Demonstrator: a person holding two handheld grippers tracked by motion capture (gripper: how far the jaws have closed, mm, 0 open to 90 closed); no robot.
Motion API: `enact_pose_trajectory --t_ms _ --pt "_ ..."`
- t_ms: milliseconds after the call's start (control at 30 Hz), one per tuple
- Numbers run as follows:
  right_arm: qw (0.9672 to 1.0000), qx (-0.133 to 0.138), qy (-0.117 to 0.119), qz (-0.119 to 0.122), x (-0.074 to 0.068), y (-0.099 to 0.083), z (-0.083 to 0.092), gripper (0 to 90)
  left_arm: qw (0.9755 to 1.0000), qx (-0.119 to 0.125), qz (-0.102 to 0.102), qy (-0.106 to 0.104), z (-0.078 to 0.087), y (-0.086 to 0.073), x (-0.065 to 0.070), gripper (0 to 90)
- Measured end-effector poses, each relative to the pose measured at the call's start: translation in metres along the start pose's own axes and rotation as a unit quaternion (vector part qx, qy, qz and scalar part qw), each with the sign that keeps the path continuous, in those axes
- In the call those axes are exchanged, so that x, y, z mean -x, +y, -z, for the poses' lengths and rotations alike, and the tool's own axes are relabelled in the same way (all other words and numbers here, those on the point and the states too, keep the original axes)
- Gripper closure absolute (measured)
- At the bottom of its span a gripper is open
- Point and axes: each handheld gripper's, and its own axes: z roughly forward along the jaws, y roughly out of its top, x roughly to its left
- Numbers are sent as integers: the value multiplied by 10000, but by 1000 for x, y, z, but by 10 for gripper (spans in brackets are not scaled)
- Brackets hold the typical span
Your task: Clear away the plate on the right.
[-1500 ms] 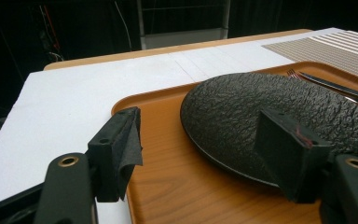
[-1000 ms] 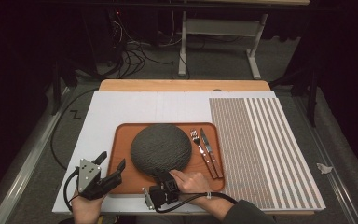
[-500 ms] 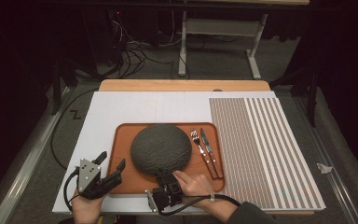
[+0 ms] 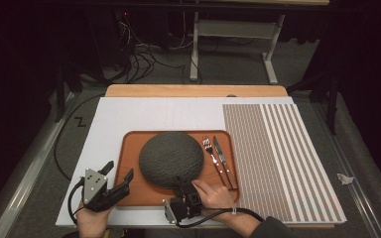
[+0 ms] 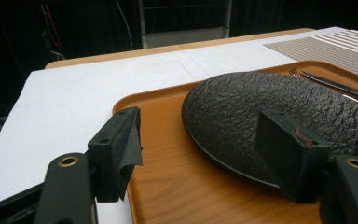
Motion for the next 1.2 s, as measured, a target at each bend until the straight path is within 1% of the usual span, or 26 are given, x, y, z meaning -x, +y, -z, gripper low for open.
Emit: enact_pose_trajectory --t_ms 200,267,400,433,733,767,900,1067,1200 --pt "9999 -28 -76 -64 2 -6 2 567 10000 0 -9 -4 0 0 0 317" --pt "9999 -62 -44 -94 2 -8 3 565 10000 2 -10 -2 0 0 0 317" --pt "9999 -95 -107 -8 -2 -11 4 559 10000 -3 -13 0 0 0 0 317" --pt "9999 -129 -88 19 -2 -11 4 558 10000 -4 -16 1 0 0 1 317" --pt "9996 -239 -141 -98 -1 -22 8 544 10000 -11 -22 1 0 0 1 317" --pt "9996 -249 -146 -67 0 -23 9 543 10000 -13 -22 2 0 0 1 317" --pt "9992 -312 -176 -166 1 -28 11 541 10000 -21 -23 -3 0 0 1 317" --pt "9990 -359 -177 -196 1 -33 13 538 10000 -14 -21 7 0 0 1 317" --pt "9987 -393 -240 -215 2 -37 14 536 10000 -13 -22 8 0 0 1 317"
